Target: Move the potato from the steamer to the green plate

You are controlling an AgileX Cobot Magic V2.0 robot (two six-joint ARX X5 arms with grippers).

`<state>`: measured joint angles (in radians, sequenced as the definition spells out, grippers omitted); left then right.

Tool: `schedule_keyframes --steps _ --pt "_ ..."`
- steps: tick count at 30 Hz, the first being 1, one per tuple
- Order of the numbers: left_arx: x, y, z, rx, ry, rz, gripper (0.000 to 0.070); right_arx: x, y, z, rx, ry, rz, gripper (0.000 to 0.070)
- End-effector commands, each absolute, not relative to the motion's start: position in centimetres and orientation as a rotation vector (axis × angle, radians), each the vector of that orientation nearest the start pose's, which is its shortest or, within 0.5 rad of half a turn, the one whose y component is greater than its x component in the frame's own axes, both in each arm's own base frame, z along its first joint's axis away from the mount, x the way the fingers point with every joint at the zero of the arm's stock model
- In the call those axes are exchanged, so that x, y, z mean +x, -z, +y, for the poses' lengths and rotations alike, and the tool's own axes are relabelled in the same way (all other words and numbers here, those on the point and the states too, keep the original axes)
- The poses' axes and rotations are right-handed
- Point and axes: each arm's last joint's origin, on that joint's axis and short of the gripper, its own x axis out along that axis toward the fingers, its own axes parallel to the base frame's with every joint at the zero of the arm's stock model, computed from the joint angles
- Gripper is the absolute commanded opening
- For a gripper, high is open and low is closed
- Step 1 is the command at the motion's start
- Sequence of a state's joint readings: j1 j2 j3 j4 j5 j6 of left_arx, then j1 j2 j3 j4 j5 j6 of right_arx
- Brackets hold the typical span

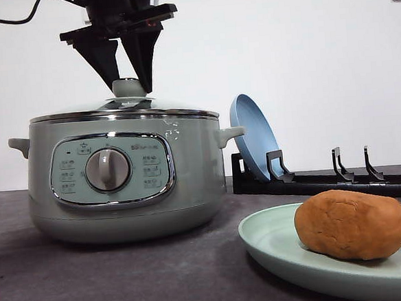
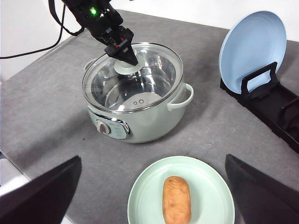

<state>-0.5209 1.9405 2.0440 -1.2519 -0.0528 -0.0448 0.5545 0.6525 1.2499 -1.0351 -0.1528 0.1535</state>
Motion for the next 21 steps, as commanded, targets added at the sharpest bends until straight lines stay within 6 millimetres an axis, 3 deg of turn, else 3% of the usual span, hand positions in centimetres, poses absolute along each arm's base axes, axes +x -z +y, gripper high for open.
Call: schedule_keyframes --steps 1,12,21 --pt "35.0 -34.1 -20.2 0.291 0.402 1.109 0.0003 5.4 -41.4 3.9 0.047 -0.665 0.469 0.0622" --pt "35.6 -32.9 -20.6 0.336 0.425 1.121 0.0003 5.4 -41.4 3.9 0.047 -0.665 0.468 0.0622" --pt "34.8 -32.6 -20.2 0.364 0.411 1.219 0.0003 5.4 -41.4 3.9 0.048 -0.666 0.465 0.0622"
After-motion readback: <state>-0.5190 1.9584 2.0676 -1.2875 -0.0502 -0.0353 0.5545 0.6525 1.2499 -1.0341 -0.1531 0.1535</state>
